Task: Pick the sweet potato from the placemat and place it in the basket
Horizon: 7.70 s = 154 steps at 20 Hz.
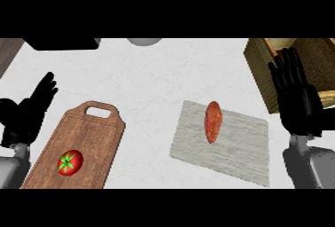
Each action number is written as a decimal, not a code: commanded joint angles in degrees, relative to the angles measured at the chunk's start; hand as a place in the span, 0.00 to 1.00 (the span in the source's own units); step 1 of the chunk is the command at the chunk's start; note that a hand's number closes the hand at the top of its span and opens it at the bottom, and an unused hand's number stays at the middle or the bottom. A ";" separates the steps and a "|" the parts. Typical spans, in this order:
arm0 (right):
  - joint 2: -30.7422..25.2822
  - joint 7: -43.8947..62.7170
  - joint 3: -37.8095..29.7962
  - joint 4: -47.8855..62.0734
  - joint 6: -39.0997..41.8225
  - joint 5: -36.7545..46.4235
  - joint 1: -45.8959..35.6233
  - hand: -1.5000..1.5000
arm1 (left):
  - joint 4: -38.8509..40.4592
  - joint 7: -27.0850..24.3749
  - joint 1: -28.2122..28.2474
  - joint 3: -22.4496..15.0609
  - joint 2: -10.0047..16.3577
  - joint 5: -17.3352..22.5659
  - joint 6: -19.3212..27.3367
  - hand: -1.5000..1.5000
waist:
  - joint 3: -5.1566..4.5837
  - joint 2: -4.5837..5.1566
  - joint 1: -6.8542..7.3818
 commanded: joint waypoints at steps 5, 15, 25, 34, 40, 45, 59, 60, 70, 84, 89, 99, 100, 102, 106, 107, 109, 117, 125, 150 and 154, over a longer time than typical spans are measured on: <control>1.03 2.70 2.81 -7.63 -14.52 13.96 9.31 1.00 | -10.36 -6.05 4.12 -0.73 -10.10 0.71 6.31 0.50 | -1.05 -0.95 0.60; 12.64 20.50 18.83 9.28 -36.43 49.93 -1.56 0.00 | -12.31 -7.46 5.46 -5.11 -15.41 0.84 6.33 0.50 | -1.34 -0.42 2.39; 3.89 49.16 15.18 14.48 -17.21 70.00 -0.86 0.00 | -10.96 -8.45 7.76 -4.14 -14.90 -0.44 7.72 0.50 | -2.07 -1.67 -1.32; 9.52 74.12 18.01 3.67 14.90 66.28 -15.72 0.00 | -12.66 -7.89 7.68 -4.30 -15.25 0.06 7.44 0.50 | -1.38 -1.57 0.14; 12.71 81.90 14.94 0.78 24.02 66.61 -19.77 0.00 | -13.34 -8.37 8.85 -4.24 -16.12 0.14 7.83 0.50 | -1.18 -1.18 -0.27; 12.78 81.98 11.90 5.46 27.74 68.60 -20.66 0.00 | -14.90 -9.59 10.93 -5.45 -16.54 -0.79 7.82 0.50 | -1.18 -1.05 0.55; 12.82 82.00 14.31 1.03 24.61 68.28 -14.07 0.00 | -15.79 -7.57 10.34 -4.94 -16.15 -0.78 6.18 0.50 | -0.97 -0.42 1.15; 12.82 82.00 14.82 1.16 23.60 68.32 -13.31 0.00 | -15.51 -6.12 8.10 -5.93 -17.08 -2.22 7.73 0.50 | -0.94 -0.34 0.94; 12.82 81.74 18.87 2.81 19.05 72.60 -9.36 0.00 | -14.00 -7.56 8.36 -2.83 -15.69 -1.24 5.31 0.50 | -0.95 -0.20 1.11; 12.82 80.99 17.57 10.48 16.27 69.97 -11.73 0.00 | -16.18 -7.48 10.01 -3.86 -18.11 -2.01 5.32 0.50 | -0.93 -0.17 1.76; 12.82 78.99 17.35 10.73 15.14 69.55 -9.80 0.00 | -13.98 -10.46 11.32 -5.38 -19.96 -3.67 5.03 0.50 | -0.94 -0.15 1.51; 12.82 74.81 17.01 13.96 10.97 68.53 -8.45 0.00 | -12.29 -8.55 6.44 -1.59 -19.22 -3.10 4.32 0.50 | -0.93 -0.09 1.07; 12.82 73.34 15.49 17.31 10.65 68.23 -10.18 0.00 | -13.31 -10.79 10.68 -3.63 -20.37 -4.06 4.29 0.50 | -0.93 -0.06 1.45; 12.82 73.58 17.35 18.78 8.49 68.18 -9.36 0.00 | -9.39 -9.92 6.16 -0.13 -18.27 -2.40 2.39 0.50 | -0.93 0.02 1.28; 12.82 71.89 16.14 19.55 7.06 67.47 -8.76 0.00 | -12.81 -10.55 10.22 -2.55 -20.29 -4.75 4.27 0.50 | -0.92 -0.06 1.34; 12.82 71.10 17.02 21.68 5.51 67.65 -7.55 0.00 | -16.85 -7.14 11.06 -2.05 -19.01 -3.49 3.72 0.50 | -0.90 -0.09 1.63; 12.82 69.94 16.75 20.31 6.20 68.65 -5.41 0.00 | -11.32 -11.09 9.42 -2.85 -21.40 -4.97 4.16 0.50 | -0.92 -0.09 0.94; 12.83 66.96 16.64 26.09 11.94 65.78 -12.34 1.00 | -10.19 -10.86 8.79 -0.69 -21.37 -4.80 2.74 0.50 | -0.93 -0.06 1.18; 12.80 62.80 16.37 26.82 12.02 67.62 -10.15 1.00 | -16.21 -4.00 7.20 1.36 -19.75 -4.02 1.31 0.50 | -0.92 -0.12 1.04; -7.76 72.67 -9.31 51.34 -8.18 88.40 -49.46 1.00 | -14.38 -6.54 3.29 -4.59 -22.69 -7.05 -0.86 0.50 | -1.10 3.74 10.59; -7.80 73.65 -9.72 53.29 -11.47 94.28 -53.96 1.00 | -13.86 -6.37 2.55 -5.00 -23.12 -6.82 -1.21 0.50 | -1.13 3.89 11.42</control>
